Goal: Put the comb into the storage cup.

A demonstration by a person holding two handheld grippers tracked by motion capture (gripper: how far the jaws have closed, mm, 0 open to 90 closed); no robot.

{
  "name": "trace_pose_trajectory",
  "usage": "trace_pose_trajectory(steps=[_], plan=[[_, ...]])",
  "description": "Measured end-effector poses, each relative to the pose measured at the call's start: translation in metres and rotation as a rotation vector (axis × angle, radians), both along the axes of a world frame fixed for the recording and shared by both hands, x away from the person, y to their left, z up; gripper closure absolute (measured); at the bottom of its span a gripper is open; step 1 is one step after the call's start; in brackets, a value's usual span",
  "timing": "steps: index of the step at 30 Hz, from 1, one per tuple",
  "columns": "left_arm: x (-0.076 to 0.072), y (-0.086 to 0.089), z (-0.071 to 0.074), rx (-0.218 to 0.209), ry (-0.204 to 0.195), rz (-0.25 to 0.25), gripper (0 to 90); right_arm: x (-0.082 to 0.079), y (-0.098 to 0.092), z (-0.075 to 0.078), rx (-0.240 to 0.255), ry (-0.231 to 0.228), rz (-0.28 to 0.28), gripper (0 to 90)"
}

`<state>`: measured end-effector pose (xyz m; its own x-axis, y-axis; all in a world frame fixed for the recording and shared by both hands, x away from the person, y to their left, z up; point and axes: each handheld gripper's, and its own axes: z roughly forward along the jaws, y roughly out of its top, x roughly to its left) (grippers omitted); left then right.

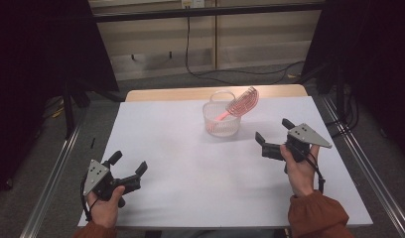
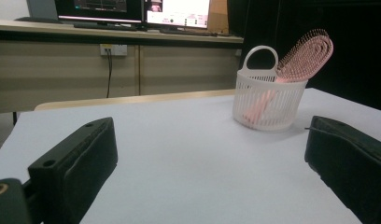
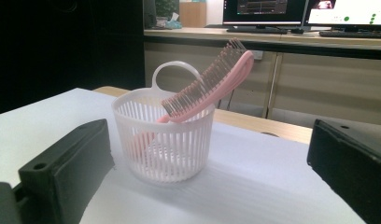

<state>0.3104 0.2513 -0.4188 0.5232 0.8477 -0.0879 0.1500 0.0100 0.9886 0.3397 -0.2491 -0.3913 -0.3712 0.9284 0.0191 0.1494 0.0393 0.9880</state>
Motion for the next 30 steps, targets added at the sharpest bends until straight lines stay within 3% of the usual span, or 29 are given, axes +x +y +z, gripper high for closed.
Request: trace_pose_trajectory(steps=[8, 30], plan=[[-0.003, 0.001, 0.002, 0.003, -0.005, -0.005, 2.7, -0.013, -0.003, -0.004, -0.033, -0.006, -0.006, 0.0], [-0.009, 0.001, 0.002, 0.019, -0.012, -0.010, 2.9, -0.046, -0.021, -0.015, -0.023, -0.013, -0.014, 0.0]])
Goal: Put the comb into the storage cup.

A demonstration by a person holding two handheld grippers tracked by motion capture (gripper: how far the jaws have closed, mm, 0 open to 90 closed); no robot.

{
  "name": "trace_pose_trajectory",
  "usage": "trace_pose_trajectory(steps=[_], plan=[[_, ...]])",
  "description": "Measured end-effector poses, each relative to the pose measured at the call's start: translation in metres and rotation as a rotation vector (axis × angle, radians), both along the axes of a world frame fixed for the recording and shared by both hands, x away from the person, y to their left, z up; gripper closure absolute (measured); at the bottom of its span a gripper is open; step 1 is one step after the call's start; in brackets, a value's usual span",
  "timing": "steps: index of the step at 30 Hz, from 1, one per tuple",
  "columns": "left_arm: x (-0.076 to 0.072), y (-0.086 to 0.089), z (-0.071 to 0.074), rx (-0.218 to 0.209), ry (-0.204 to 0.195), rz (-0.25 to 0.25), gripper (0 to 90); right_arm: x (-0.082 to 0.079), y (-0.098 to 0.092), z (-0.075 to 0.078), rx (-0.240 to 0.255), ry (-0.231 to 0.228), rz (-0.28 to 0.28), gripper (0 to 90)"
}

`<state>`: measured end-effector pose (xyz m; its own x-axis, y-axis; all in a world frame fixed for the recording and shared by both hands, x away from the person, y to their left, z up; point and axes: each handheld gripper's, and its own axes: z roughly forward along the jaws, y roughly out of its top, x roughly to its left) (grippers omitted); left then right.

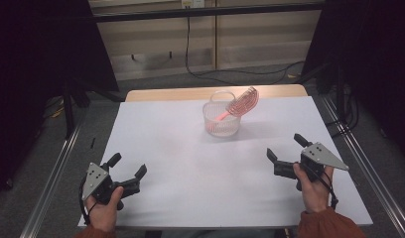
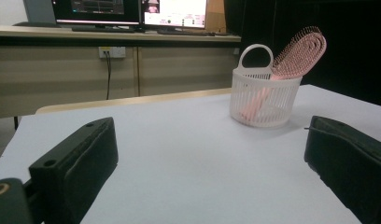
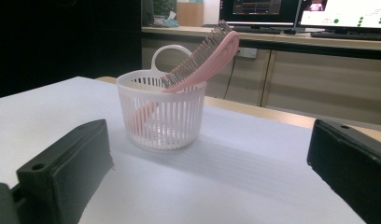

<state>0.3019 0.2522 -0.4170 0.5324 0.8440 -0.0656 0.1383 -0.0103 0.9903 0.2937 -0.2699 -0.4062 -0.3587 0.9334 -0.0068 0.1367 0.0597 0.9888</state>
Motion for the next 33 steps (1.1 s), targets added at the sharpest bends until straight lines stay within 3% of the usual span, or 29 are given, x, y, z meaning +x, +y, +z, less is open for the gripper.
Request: trace_pose_trajectory(steps=[3, 13, 17, 21, 23, 27, 28, 33], plan=[[0.000, 0.000, 0.000, 0.007, 0.002, 0.001, 2.9, -0.005, -0.001, -0.001, -0.008, -0.001, 0.012, 0.0], [-0.001, 0.001, -0.001, 0.010, 0.004, 0.010, 2.9, -0.022, -0.009, -0.009, -0.038, 0.018, -0.030, 0.0], [-0.003, -0.001, -0.002, 0.034, 0.005, 0.008, 2.9, -0.026, -0.008, -0.012, -0.045, 0.019, -0.028, 0.0], [-0.003, 0.000, -0.003, 0.030, 0.003, 0.006, 2.9, -0.030, -0.009, -0.014, -0.059, 0.028, -0.021, 0.0], [-0.002, 0.001, -0.003, 0.006, 0.012, 0.007, 2.9, -0.033, -0.011, -0.015, -0.076, 0.016, -0.028, 0.0], [0.000, 0.002, -0.004, 0.007, 0.030, -0.002, 2.9, -0.038, -0.017, -0.015, -0.057, -0.026, -0.060, 0.0], [0.000, 0.003, -0.005, 0.027, 0.034, 0.004, 2.9, -0.039, -0.018, -0.015, -0.043, -0.029, -0.055, 0.0], [0.001, 0.006, -0.005, 0.018, 0.020, 0.012, 2.9, -0.042, -0.018, -0.023, -0.031, 0.008, -0.046, 0.0]])
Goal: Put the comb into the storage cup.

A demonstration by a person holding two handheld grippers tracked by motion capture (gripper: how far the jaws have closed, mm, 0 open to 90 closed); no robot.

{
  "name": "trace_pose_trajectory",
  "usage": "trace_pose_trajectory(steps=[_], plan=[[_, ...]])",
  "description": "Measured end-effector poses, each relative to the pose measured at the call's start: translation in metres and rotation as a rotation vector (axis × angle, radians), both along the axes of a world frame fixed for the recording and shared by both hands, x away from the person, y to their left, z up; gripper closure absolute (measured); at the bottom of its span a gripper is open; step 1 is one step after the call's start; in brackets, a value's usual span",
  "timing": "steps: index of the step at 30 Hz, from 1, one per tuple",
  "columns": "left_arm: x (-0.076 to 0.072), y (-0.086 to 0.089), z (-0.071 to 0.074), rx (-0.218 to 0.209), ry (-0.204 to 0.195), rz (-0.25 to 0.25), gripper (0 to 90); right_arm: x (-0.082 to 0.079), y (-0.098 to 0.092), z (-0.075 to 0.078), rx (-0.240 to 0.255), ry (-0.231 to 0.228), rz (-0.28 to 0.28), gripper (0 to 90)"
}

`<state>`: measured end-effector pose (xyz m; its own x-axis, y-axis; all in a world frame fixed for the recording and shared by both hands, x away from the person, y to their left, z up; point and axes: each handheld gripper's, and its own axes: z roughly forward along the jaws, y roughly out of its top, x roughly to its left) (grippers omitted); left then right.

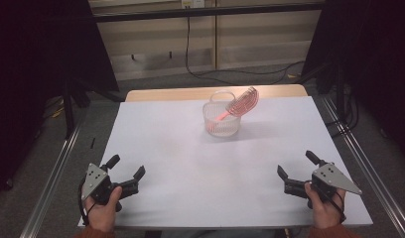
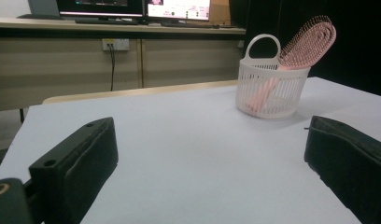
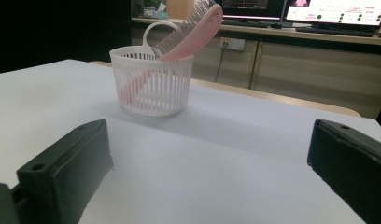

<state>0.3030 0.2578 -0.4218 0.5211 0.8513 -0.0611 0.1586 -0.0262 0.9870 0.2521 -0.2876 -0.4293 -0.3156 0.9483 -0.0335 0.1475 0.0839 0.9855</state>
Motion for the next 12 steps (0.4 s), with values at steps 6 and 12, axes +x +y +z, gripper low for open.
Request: trace_pose_trajectory(steps=[6, 12], plan=[[0.0010, -0.0036, 0.0004, 0.015, -0.008, -0.017, 2.9, 0.0054, -0.0015, -0.0018, 0.006, 0.007, -0.007, 0.0], [0.0024, -0.0019, 0.0012, 0.005, -0.008, -0.004, 2.9, 0.0092, -0.0023, -0.0028, 0.014, 0.012, -0.012, 0.0]])
